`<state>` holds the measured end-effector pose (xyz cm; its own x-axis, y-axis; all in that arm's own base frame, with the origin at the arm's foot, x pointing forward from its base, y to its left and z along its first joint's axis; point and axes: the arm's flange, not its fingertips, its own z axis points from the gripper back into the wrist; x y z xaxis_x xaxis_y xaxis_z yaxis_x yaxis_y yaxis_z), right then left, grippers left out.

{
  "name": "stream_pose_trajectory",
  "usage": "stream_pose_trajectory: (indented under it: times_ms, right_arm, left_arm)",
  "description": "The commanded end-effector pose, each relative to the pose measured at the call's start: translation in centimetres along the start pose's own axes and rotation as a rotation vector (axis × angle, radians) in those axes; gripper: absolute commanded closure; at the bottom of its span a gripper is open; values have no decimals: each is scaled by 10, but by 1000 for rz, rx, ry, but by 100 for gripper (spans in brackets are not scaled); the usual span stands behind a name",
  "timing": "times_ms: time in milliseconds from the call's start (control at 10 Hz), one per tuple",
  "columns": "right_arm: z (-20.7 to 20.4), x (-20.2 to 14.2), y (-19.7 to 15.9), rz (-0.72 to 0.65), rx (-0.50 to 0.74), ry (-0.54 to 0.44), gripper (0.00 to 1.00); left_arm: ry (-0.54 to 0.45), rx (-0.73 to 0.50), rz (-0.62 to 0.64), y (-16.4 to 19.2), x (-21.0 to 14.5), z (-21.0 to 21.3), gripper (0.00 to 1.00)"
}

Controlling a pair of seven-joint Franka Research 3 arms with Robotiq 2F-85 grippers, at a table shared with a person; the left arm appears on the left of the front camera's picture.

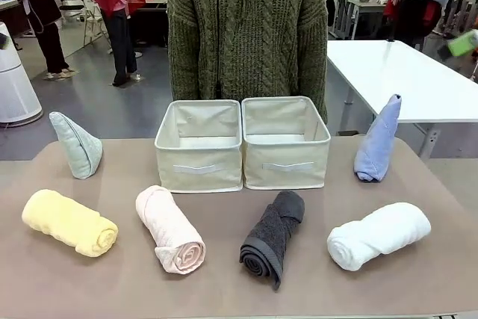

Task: Sort the towels based on their folding style.
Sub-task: Pick up one triangle-folded towel and place it in the left Fabric basket.

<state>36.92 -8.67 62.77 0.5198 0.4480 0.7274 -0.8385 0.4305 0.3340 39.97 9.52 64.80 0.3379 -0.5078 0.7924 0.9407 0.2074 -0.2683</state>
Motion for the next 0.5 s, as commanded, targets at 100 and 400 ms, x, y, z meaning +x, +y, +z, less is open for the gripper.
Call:
stream_pose_trajectory:
  times_ms: [100,400]
  right_arm:
    - [10,-38,-31,-40,-115,-159,0]
    - [31,-56,-29,-53,-243,-266,0]
  left_arm:
    - [-147,127,31,11,-41,18,0]
    - [-134,259,105,17,-68,40,0]
